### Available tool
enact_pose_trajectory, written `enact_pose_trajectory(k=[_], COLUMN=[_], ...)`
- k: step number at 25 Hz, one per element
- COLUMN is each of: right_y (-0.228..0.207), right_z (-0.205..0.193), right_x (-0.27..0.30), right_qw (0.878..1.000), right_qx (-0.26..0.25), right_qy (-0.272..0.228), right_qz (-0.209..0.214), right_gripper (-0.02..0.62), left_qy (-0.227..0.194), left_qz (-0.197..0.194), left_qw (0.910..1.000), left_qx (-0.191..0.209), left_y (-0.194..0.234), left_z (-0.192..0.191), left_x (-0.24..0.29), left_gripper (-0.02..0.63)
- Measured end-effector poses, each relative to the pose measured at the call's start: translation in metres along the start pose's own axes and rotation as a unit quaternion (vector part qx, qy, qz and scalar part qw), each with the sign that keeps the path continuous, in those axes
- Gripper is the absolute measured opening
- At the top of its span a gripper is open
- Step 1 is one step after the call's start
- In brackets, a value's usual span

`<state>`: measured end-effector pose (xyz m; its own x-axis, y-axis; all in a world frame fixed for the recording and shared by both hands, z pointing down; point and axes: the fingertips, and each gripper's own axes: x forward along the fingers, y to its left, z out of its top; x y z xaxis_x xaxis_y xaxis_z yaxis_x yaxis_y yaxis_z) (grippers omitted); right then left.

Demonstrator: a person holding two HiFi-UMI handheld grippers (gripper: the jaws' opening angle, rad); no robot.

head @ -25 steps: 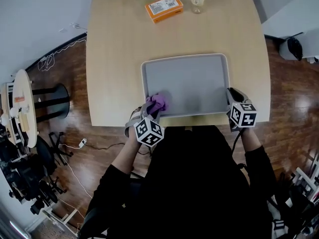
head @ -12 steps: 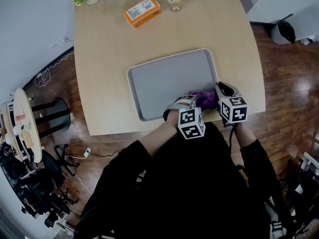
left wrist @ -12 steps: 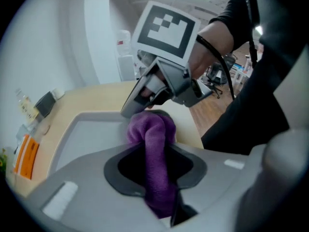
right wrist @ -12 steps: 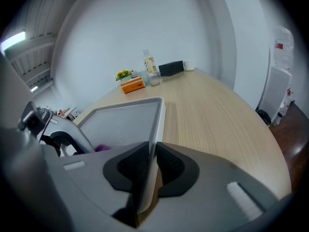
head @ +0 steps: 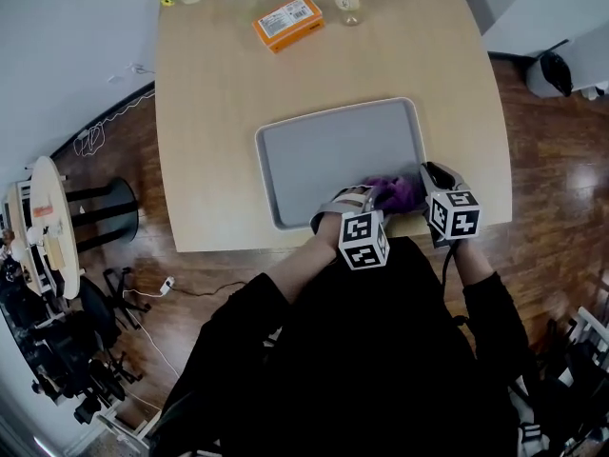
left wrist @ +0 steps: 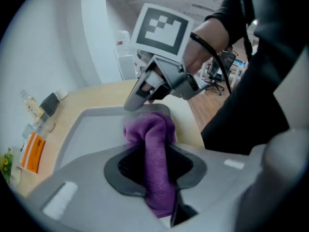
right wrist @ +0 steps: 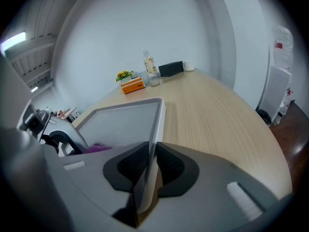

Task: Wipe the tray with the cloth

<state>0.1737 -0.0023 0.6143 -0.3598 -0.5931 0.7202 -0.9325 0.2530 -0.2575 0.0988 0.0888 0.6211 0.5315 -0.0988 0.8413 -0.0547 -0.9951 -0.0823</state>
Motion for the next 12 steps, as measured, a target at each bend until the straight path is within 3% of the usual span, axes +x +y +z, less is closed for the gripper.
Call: enact_pose_trajectory(k=[7, 12], right_y=[0.001, 0.004], right_z=[-0.001, -0.001], right_x=[-0.001, 0.000], right_qw=[1.000, 1.000], right_qx=[-0.002, -0.008], right_qy=[0.004, 0.010], right_qz=[-0.003, -0.004], right_gripper=[0.054, 0.055], left_qy=[0.038, 0.056], left_qz=[0.048, 0.053], left_qw=[0.9956, 0.9921], left_qx=[-0.071, -0.100], left_y=[-0.001, 0.000], left_z=[-0.148, -0.193], left_x=[-0.094, -0.124], left_gripper=[0.084, 0.084])
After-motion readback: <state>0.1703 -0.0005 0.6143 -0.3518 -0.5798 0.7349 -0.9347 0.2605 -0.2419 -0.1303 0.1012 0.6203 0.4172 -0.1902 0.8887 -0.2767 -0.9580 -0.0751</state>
